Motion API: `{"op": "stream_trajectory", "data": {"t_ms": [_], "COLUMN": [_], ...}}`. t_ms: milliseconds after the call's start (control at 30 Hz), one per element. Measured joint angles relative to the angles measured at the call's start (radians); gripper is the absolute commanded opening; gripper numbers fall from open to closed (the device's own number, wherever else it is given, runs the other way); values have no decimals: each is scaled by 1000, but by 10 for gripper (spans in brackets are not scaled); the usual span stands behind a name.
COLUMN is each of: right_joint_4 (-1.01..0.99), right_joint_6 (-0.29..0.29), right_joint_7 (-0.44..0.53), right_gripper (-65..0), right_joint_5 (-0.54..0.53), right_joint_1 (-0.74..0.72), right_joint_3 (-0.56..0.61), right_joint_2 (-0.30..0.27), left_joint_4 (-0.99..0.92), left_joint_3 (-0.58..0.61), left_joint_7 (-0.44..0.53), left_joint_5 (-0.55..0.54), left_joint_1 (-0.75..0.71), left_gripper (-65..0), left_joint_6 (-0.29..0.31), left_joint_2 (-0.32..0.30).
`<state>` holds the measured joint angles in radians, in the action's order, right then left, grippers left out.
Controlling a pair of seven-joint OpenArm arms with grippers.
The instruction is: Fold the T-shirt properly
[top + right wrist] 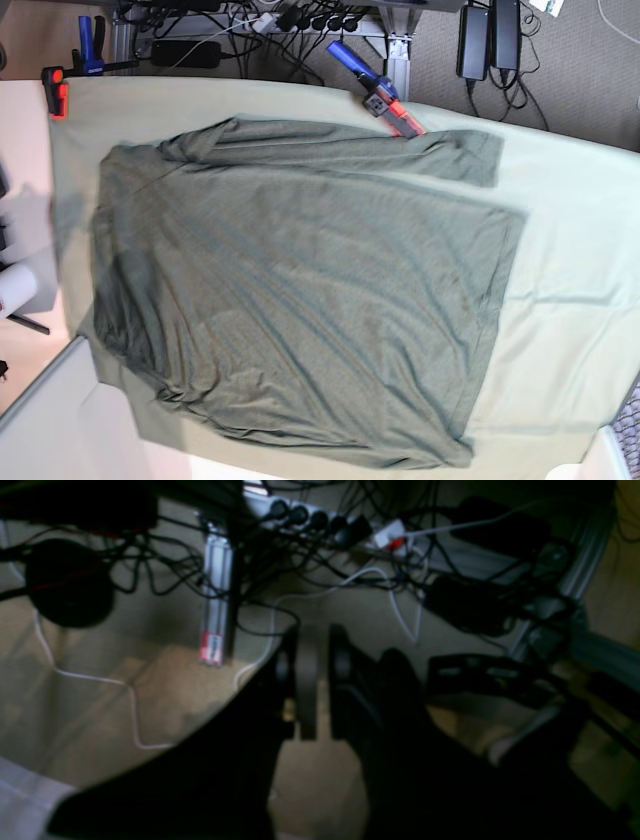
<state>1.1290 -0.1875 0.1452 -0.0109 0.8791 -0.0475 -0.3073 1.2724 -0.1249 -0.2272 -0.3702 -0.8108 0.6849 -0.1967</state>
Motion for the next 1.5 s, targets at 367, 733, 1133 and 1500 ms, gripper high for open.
{"op": "stream_trajectory", "data": {"t_ms": [367,733,1133,1500], "right_joint_4": [504,846,810,605], "right_joint_6": [2,6,29,48], "right_joint_7": [-177,-399,-415,-413], "right_gripper": [-592,-315,-230,-230], "right_joint_5": [-193,-427,-465,-465], "right_joint_1": [197,71,-201,-383], "right_joint_3": [-91,-325,-351,-352], "right_joint_2": [-53,-6,187,316], "left_joint_4": [444,718,707,697], "left_joint_3": [-213,-284,-280,-280], "left_joint_7": [-165,-256,-264,-264], "left_joint_5": [-289,-417,-432,-432], "left_joint_1": [-126,-126,-2,40], "left_gripper": [-411,-253,-253,-254], "left_joint_6": [-4,-3,-1,-2], "left_joint_2": [-59,-203,-283,-302]}}
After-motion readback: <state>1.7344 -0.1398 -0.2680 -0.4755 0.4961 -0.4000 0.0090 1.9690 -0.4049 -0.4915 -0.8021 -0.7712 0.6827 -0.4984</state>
